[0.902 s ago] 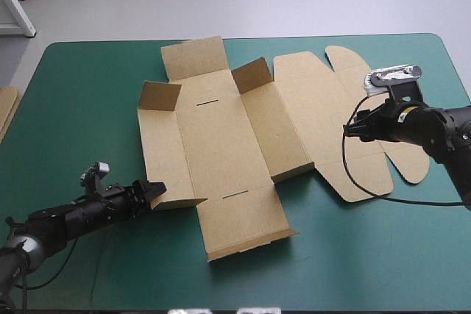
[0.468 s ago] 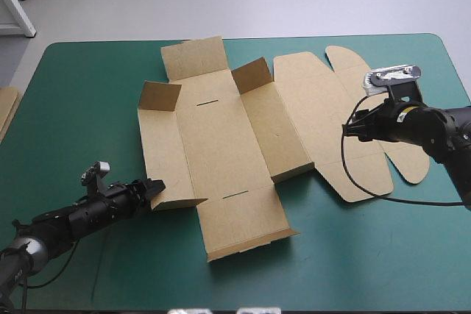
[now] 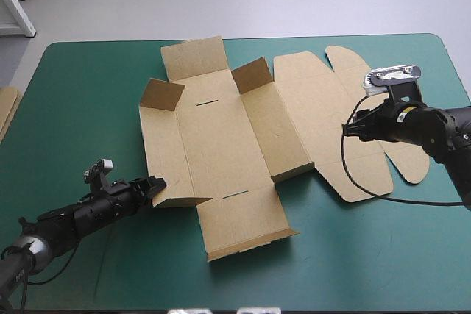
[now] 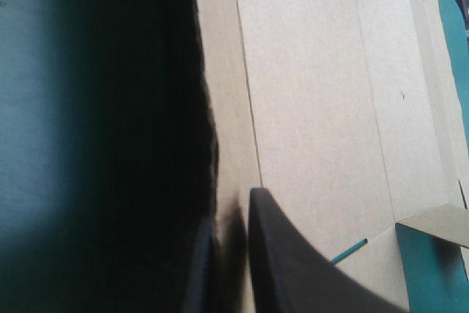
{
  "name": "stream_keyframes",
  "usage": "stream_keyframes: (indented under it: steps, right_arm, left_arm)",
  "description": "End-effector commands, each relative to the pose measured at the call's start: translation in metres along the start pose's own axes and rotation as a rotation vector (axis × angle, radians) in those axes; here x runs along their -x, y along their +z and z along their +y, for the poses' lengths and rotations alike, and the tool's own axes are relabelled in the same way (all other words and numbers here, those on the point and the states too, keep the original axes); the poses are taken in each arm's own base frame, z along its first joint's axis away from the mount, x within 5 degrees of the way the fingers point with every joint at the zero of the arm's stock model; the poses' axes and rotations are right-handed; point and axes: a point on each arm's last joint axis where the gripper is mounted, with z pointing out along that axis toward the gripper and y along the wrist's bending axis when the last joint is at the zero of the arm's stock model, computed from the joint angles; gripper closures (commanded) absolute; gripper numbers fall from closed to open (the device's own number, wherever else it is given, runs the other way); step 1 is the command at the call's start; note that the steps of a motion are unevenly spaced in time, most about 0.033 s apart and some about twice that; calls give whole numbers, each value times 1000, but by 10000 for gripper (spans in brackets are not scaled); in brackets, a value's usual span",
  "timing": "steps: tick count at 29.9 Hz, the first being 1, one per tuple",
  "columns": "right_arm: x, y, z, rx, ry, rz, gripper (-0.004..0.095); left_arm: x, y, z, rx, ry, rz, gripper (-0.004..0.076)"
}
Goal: Fold the box
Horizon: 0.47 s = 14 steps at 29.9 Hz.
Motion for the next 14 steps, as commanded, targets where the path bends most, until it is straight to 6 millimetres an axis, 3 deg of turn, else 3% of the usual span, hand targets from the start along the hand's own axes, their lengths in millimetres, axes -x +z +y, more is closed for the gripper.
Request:
stream_keyframes:
  steps: [1,9,14]
  right_arm:
    - [13,-14,-1,-8,-4,-106,352]
    - [13,-14,-1,-6,-1,-104,356]
    - [13,-14,-1,-8,-9,-104,356]
  left_arm:
    - [7,-3,-14,-81,23,-31,732]
    - [9,-3,-17,-115,18,-32,734]
    - [23,-4,-30,-135,124,-25,734]
